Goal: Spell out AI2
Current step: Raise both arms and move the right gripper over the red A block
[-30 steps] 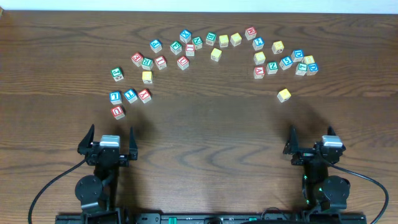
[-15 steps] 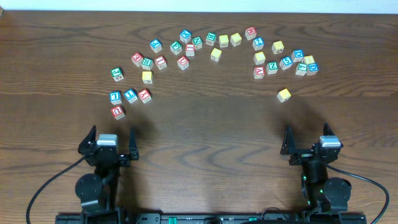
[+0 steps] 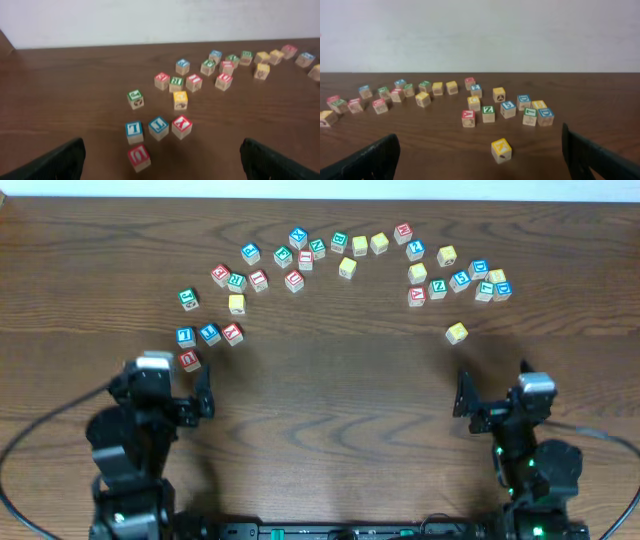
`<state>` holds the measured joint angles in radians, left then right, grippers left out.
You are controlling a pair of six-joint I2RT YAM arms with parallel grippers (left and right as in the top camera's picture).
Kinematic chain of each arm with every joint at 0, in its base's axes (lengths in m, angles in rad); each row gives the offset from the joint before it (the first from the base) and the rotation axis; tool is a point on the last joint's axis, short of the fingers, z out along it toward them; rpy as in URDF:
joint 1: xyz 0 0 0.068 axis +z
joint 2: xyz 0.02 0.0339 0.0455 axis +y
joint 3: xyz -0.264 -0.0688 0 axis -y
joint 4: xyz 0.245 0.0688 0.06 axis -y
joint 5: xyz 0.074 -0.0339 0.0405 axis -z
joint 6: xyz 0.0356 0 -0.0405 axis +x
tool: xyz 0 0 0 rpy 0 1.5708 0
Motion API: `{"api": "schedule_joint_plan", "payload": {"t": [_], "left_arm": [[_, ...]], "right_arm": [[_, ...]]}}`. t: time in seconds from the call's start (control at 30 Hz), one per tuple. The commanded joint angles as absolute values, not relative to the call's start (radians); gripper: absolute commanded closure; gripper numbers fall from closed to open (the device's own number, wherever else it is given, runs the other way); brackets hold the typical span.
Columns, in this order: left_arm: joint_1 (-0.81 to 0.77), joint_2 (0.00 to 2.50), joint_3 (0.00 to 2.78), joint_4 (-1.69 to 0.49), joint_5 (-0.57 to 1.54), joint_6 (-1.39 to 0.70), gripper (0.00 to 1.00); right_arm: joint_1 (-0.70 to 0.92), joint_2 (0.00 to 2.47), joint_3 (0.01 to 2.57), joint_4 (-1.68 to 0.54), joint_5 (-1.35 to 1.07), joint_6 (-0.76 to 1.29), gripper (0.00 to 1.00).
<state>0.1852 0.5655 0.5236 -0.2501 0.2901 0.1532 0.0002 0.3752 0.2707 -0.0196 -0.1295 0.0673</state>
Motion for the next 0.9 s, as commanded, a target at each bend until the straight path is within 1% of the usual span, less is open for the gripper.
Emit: {"api": "schedule_joint_plan", "payload": {"t": [0.0, 0.13, 0.27, 0.37, 0.6, 0.87], "left_arm": [[0.184, 0.680, 0.678, -0.333, 0.311, 0.144, 0.03], [0.184, 0.817, 0.855, -0.487, 0.314, 0.144, 0.02], [0.184, 0.958, 1.026, -0.640, 0.314, 0.144, 0.02], [0.184, 1.061, 1.139, -0.741, 0.314, 0.144, 0.02], [0.176, 1.300, 1.382, -0.949, 0.314, 0.148, 0.02], [0.079, 1.594, 1.641, -1.147, 0.313, 0.180, 0.03]], "right_arm": [[0.007, 0.503, 0.378, -0.028, -0.187, 0.077, 0.01], [0.007, 0.696, 0.517, -0.066, -0.257, 0.077, 0.01], [0.007, 0.877, 0.669, -0.161, -0.331, 0.077, 0.01], [0.007, 1.015, 0.805, -0.273, -0.373, 0.077, 0.01], [0.009, 1.293, 1.134, -0.575, -0.384, 0.076, 0.01], [0.038, 1.586, 1.476, -0.858, -0.463, 0.034, 0.01]]}}
